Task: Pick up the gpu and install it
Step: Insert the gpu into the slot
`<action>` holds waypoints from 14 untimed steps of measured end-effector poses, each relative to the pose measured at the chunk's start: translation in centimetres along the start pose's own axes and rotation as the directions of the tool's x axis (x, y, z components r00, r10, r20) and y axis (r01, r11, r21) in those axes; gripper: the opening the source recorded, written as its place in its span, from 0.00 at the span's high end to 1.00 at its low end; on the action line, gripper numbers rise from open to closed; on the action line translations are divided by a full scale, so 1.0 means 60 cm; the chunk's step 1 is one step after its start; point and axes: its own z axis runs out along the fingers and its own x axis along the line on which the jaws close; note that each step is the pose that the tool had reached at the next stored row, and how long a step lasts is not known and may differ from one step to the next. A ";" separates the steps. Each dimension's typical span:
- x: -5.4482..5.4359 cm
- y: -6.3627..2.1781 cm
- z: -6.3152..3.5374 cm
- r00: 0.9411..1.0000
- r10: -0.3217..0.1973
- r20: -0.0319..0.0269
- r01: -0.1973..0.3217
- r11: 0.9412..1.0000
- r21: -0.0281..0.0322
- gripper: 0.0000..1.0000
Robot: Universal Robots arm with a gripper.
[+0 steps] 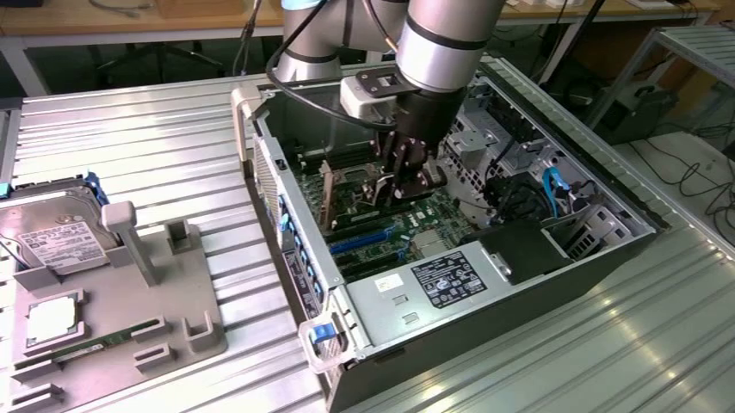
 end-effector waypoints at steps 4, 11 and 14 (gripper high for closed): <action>0.000 0.001 0.005 1.000 0.000 0.000 0.000 1.000 0.006 0.72; 0.000 0.001 0.012 1.000 0.000 0.001 0.000 1.000 0.007 0.72; -0.001 0.004 0.013 1.000 0.000 0.002 0.000 1.000 0.007 0.72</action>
